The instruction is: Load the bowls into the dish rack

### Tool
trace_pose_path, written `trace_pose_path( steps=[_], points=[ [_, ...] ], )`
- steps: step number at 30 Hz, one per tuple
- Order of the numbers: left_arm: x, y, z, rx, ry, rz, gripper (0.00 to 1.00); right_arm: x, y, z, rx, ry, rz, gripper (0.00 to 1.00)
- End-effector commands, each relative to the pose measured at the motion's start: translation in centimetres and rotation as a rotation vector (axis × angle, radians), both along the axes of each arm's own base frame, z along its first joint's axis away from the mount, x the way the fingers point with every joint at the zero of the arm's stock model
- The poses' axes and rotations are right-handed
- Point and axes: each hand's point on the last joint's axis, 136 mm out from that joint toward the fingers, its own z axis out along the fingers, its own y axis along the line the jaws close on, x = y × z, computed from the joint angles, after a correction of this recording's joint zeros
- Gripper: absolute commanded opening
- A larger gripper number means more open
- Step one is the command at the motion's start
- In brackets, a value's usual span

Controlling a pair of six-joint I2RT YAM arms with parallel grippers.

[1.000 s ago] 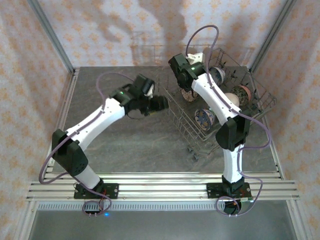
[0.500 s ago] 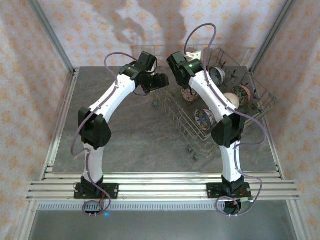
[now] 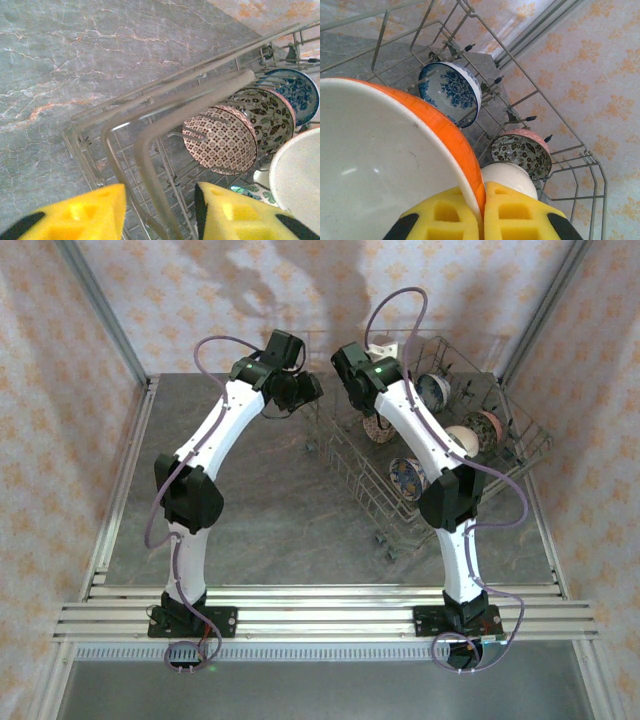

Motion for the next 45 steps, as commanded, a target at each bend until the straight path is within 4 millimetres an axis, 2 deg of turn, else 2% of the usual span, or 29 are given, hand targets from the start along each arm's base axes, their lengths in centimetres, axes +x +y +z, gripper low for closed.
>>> trace_pose_path(
  steps=[1, 14, 23, 25, 30, 38, 45],
  points=[
    [0.2, 1.5, -0.8, 0.025, 0.038, 0.092, 0.35, 0.4, -0.2, 1.0, 0.005, -0.029, -0.002, 0.07],
    [-0.2, 2.7, 0.0, -0.069, 0.012, 0.282, 0.2, 1.1, 1.1, 0.5, 0.067, -0.016, 0.051, 0.06],
    [-1.6, 3.4, 0.1, -0.07, -0.012, 0.391, 0.11, 1.4, 1.7, 0.9, 0.083, -0.018, 0.086, 0.06],
    [-2.2, 3.8, 1.1, -0.079, -0.037, 0.414, 0.09, 1.5, 1.8, 1.0, 0.09, -0.018, 0.091, 0.06],
    [-3.2, 4.4, 1.0, -0.081, -0.047, 0.477, 0.05, 1.5, 2.1, 1.0, 0.113, -0.013, 0.105, 0.06],
    [-4.5, 3.7, 1.2, -0.091, -0.07, 0.496, 0.05, 0.7, 3.8, 1.1, 0.117, -0.009, 0.2, 0.05],
    [-4.6, 3.1, 1.6, -0.081, -0.079, 0.428, 0.11, 0.0, 5.5, -0.3, -0.03, -0.012, 0.291, 0.04]
  ],
)
